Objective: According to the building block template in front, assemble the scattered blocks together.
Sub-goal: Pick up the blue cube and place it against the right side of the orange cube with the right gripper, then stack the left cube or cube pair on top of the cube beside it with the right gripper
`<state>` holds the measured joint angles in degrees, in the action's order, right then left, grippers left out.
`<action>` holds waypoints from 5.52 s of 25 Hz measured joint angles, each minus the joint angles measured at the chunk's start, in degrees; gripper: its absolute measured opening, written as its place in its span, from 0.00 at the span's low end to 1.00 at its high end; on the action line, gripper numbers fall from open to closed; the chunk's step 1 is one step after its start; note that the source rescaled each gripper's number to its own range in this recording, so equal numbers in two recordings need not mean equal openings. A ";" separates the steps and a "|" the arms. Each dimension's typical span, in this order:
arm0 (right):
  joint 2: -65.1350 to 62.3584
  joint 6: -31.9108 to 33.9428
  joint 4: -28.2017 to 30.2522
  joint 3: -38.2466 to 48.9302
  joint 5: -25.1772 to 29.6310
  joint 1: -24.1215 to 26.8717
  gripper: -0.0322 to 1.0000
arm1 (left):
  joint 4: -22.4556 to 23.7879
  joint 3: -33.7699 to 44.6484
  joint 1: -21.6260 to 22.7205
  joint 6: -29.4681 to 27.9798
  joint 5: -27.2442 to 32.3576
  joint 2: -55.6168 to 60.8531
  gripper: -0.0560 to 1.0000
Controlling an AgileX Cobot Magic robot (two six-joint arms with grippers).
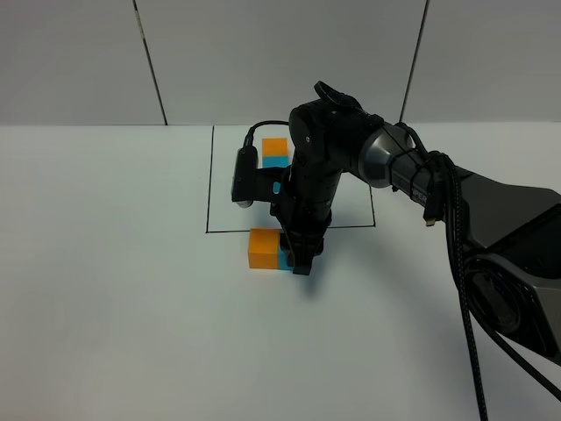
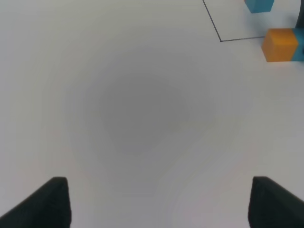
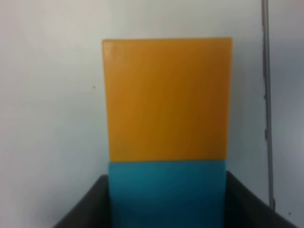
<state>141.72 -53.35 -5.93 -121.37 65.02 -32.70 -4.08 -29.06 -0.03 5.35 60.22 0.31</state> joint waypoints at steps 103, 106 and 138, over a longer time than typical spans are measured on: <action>-12.62 8.92 9.15 6.79 0.37 -5.34 0.85 | 0.00 0.00 0.00 0.01 -0.01 0.00 0.73; -8.00 5.47 9.06 1.87 2.90 -6.07 0.85 | 0.00 0.00 0.00 0.01 -0.01 0.00 0.73; -0.21 9.08 2.43 0.20 -2.08 -3.44 0.03 | 0.00 0.00 0.00 -0.06 -0.01 0.00 0.73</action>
<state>141.50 -44.27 -3.50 -121.17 62.94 -36.14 -4.08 -29.06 -0.03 5.29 60.21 0.31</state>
